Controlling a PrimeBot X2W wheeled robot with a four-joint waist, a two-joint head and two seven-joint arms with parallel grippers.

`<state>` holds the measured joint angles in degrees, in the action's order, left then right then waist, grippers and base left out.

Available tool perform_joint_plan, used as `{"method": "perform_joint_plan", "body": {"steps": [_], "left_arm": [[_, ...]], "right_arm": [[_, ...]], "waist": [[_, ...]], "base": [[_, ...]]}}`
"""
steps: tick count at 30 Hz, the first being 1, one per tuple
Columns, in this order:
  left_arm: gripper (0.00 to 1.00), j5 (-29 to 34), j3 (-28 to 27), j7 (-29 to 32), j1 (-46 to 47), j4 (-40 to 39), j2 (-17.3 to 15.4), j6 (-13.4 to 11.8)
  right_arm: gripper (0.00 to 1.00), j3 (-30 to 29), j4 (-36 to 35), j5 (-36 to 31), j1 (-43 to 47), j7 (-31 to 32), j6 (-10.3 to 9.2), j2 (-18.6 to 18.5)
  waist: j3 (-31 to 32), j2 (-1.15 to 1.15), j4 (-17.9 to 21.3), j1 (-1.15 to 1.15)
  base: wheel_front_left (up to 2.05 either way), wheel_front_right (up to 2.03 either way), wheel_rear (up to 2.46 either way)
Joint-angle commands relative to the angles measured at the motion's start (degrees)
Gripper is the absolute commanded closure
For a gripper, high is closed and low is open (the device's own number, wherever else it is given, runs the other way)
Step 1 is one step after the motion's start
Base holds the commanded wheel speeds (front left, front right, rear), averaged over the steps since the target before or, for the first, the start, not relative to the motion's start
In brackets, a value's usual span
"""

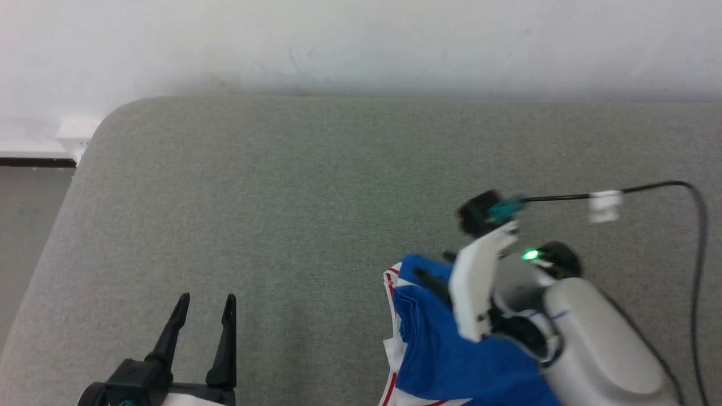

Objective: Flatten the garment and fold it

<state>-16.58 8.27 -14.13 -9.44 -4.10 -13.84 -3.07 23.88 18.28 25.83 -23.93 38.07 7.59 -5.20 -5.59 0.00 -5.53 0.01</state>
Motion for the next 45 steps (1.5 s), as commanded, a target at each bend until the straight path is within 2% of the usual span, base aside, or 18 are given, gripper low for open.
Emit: {"method": "perform_joint_plan", "body": {"steps": [1,5,7,12,17,24,34,35,36,37,45], "left_arm": [[0.00,-0.1,0.0,-0.1,-0.3,-0.2,-0.2,-0.2],[0.00,-0.1,0.0,0.0,-0.7,-0.8,-0.5,-0.3],[0.00,-0.1,0.1,0.1,-0.8,-1.1,-0.6,-0.3],[0.00,-0.1,0.1,0.1,-0.6,-1.6,-1.2,-0.3],[0.00,-0.3,0.1,0.2,-0.3,-1.8,-1.7,-0.1],[0.00,-0.3,0.3,0.6,-0.1,-1.8,-2.5,0.1],[0.00,-0.3,0.5,1.6,1.0,-2.8,-3.6,0.1],[0.00,-0.3,0.5,1.6,1.1,-2.8,-3.6,0.1],[0.00,-0.3,0.6,1.7,1.3,-2.8,-3.7,0.1],[0.00,-0.3,0.7,1.8,1.4,-2.8,-3.7,0.1],[0.00,-0.4,1.4,1.5,2.1,-2.2,-3.4,0.1]], "right_arm": [[0.00,-1.4,-1.4,0.2,1.4,-0.7,-0.10,-1.2],[0.00,-10.9,-11.2,-1.8,6.9,-4.3,-0.10,-4.7],[0.00,-15.9,-15.3,-3.5,10.7,-5.5,-0.10,-5.3],[0.00,-25.8,-23.0,-6.5,20.6,-6.4,-0.10,-3.4],[0.00,-31.4,-26.6,-9.3,28.6,-7.5,-0.10,-0.8],[0.00,-33.1,-23.1,-8.6,32.1,-7.8,-0.10,1.8],[0.00,-30.9,-12.9,-7.4,26.8,-9.5,-0.10,2.3],[0.11,-30.5,-11.8,-7.3,26.3,-9.1,-0.10,2.3],[0.71,-29.9,-10.8,-7.2,25.8,-8.5,-0.10,2.3],[1.00,-29.2,-10.1,-7.2,25.4,-7.9,-0.10,2.3],[1.00,-28.7,-11.0,-8.4,24.2,-5.8,-0.10,1.8]], "waist": [[0.5,0.00,0.9,-0.01],[0.5,0.00,2.1,-0.01],[0.2,0.00,2.8,-0.01],[-0.9,0.00,3.8,-0.01],[-2.1,0.00,4.1,-0.01],[-2.6,0.00,3.7,-0.01],[-3.8,0.00,2.4,-0.01],[-3.9,0.00,2.3,-0.01],[-4.0,0.00,2.2,-0.01],[-4.1,0.00,2.1,-0.01],[-3.7,0.00,2.5,-0.01]], "base": [[0.00,0.00,0.00],[0.00,0.00,0.00],[0.00,0.00,0.00],[0.00,0.00,0.00],[0.00,0.00,0.00],[0.00,0.00,0.00],[0.00,0.00,0.00],[0.00,0.00,0.00],[0.00,0.00,0.00],[0.00,0.00,0.00],[0.00,0.00,0.00]]}}
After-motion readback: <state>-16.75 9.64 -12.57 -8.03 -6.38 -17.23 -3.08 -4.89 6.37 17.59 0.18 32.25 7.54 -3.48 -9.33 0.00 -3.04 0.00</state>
